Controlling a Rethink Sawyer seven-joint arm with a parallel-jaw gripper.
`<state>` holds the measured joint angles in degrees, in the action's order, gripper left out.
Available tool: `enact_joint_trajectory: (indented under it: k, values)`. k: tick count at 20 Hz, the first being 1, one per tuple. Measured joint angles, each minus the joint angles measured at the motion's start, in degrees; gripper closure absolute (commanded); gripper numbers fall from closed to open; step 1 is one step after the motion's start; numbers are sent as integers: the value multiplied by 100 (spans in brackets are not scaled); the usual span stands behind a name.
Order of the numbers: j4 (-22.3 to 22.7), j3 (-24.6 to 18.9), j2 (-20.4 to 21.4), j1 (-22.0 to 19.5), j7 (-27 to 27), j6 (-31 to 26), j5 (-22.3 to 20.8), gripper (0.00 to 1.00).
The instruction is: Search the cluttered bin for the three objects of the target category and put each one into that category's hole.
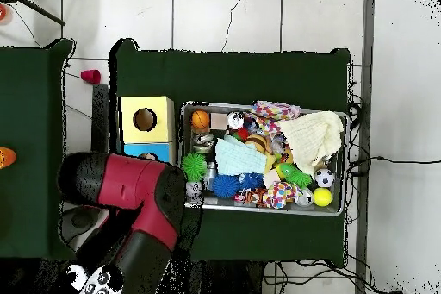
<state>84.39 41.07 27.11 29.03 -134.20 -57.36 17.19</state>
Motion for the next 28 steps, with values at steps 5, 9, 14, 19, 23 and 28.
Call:
enact_joint_trajectory:
  k: [5, 9, 14, 19, 23, 28]
  values:
    - [-1, 26, -133, 7, -128, -151, 1, 100]
    - [-1, 26, -266, 18, -129, -153, 4, 100]
    - [-4, 45, -484, 146, -268, -166, 42, 100]
    - [-44, 72, -601, 299, -592, -279, 121, 100]
    - [-123, 72, -654, 364, -863, -412, 215, 100]
    - [-205, 72, -685, 394, -1112, -520, 287, 100]
